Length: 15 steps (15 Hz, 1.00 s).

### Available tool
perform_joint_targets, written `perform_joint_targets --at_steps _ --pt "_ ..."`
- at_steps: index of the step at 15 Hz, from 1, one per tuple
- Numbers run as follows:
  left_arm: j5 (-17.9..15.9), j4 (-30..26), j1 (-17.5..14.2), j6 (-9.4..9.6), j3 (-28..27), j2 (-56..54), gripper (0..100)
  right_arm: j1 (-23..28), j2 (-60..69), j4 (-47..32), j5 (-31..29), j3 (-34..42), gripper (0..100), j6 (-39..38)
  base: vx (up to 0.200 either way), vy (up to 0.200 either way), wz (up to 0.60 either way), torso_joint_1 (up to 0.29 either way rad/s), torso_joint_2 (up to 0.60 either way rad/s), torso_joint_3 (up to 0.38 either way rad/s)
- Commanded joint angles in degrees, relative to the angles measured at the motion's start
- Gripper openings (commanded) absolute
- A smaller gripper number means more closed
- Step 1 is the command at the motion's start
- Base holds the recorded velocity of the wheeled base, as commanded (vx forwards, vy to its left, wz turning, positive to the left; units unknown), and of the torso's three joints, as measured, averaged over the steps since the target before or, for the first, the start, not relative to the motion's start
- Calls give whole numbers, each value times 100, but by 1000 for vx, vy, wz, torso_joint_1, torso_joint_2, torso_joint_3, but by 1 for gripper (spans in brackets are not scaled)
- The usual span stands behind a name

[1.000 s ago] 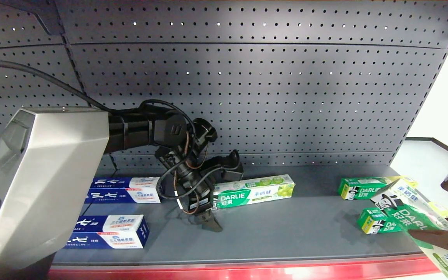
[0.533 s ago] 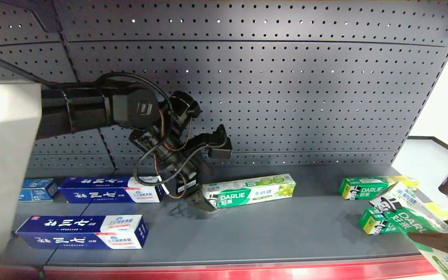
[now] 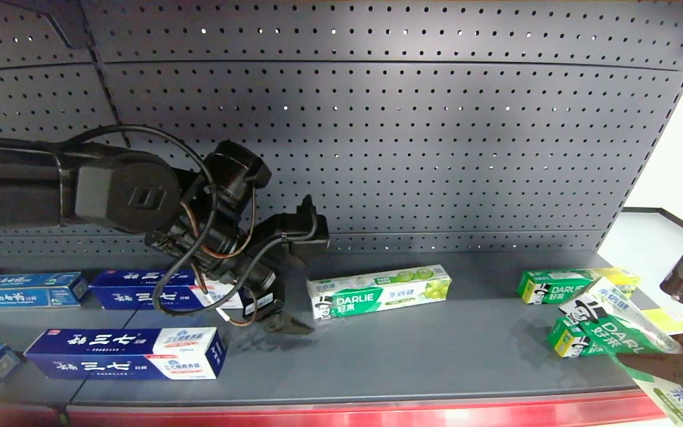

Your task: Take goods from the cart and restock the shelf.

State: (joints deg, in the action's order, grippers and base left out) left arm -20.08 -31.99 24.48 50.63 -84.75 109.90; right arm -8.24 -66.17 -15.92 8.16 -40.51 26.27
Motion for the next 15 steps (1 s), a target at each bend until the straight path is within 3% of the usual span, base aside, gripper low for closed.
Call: perform_joint_targets --at_steps 1,7,15 --pt "13 26 22 0 29 -135 100 7 -10 1 2 8 0 1 0 0 0 0 0 0" --pt "39 465 145 -150 -103 146 100 -2 -19 1 2 17 0 1 0 0 0 0 0 0" --pt "74 632 189 -167 -1395 1280 100 -11 -45 1 2 -10 0 10 0 0 0 0 0 0"
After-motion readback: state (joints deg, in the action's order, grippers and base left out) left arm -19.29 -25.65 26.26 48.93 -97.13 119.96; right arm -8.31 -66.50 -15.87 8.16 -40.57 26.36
